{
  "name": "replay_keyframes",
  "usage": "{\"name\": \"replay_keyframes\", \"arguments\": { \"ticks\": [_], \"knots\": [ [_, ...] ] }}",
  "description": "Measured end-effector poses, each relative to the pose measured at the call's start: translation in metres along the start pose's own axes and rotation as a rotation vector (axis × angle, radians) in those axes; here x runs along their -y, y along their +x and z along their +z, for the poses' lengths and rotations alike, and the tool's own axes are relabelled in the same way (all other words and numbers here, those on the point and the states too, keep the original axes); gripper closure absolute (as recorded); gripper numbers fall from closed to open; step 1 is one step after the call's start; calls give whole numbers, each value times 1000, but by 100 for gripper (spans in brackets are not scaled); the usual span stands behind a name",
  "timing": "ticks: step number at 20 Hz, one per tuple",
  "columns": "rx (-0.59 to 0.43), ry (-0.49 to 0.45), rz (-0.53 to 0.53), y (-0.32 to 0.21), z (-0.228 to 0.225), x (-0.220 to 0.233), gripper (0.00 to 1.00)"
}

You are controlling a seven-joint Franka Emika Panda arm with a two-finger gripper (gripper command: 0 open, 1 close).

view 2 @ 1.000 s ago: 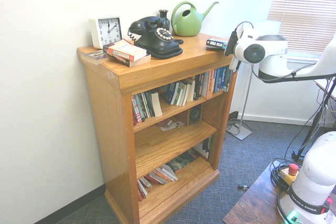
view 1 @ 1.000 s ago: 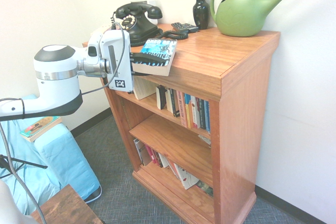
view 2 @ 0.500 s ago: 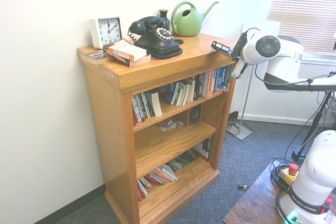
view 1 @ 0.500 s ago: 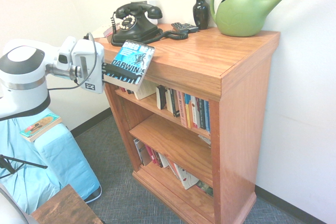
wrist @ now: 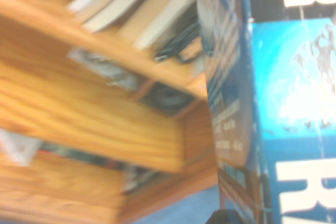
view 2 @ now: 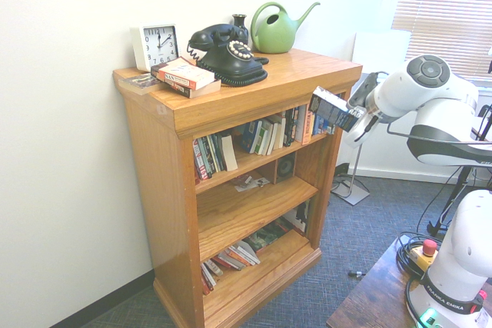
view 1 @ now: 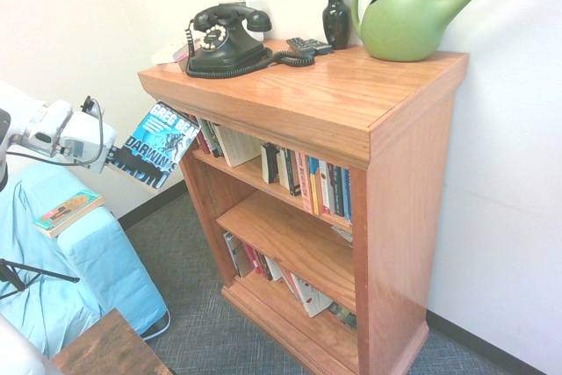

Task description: Put the book on the shelf

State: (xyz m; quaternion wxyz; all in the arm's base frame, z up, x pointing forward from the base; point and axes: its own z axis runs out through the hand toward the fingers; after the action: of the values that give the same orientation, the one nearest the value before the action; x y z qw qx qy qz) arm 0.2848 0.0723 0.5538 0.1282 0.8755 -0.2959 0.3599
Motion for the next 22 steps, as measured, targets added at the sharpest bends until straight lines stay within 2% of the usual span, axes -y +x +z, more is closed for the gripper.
{"name": "replay_keyframes", "arguments": {
  "ticks": [3, 10, 17, 22],
  "knots": [
    [47, 47, 35, -8, 26, 3, 100],
    [122, 159, 19, -25, 51, 41, 100],
    [168, 225, 59, -23, 98, 56, 100],
    [170, 268, 48, -28, 139, 64, 100]
  ]
}}
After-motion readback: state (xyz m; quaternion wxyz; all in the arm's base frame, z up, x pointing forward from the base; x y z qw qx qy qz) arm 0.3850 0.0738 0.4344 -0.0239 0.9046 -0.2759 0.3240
